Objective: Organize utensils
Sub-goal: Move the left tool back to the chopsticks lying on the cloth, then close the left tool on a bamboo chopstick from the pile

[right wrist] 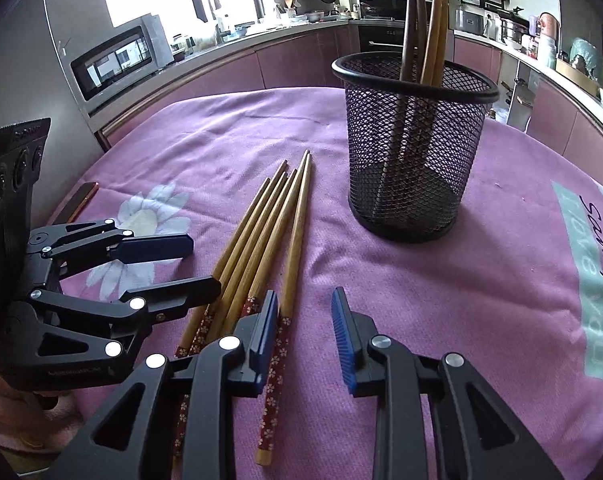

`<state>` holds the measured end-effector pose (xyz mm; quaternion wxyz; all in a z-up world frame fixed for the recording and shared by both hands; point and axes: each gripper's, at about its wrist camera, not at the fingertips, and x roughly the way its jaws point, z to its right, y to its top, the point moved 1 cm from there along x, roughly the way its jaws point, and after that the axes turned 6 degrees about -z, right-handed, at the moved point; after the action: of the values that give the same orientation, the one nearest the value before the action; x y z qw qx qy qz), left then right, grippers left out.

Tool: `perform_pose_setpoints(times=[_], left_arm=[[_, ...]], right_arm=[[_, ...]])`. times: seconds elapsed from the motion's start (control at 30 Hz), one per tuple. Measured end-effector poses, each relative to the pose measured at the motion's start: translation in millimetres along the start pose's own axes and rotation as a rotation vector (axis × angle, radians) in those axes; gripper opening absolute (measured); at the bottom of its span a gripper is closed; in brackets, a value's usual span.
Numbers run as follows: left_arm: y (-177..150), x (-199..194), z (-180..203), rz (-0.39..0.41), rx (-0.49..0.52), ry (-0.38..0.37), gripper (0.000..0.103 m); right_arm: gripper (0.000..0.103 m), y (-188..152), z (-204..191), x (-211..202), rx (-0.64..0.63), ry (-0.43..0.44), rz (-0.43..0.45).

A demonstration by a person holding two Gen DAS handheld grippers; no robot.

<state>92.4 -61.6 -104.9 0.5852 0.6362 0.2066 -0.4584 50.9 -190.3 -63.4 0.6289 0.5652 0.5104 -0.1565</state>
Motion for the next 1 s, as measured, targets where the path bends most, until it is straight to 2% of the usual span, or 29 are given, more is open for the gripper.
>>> perform_pose_setpoints(times=[0.1,0.43,0.67,1.0], left_arm=[[0,0,0,-0.005,0.015,0.021,0.037],[1,2,-4,-0.021,0.021,0.033,0.036],[8,6,-14,-0.024,0.000,0.040,0.019],[14,8,-26,-0.026,-0.029,0.052,0.020]], right_arm=[[0.026,0,1,-1,0.002,0.001,0.001],[0.027,3,-2,1,-0.012,-0.001,0.001],[0.026,15,-7,9,-0.042,-0.024,-0.006],[0.023,34,-10,22,-0.074,-0.052,-0.017]])
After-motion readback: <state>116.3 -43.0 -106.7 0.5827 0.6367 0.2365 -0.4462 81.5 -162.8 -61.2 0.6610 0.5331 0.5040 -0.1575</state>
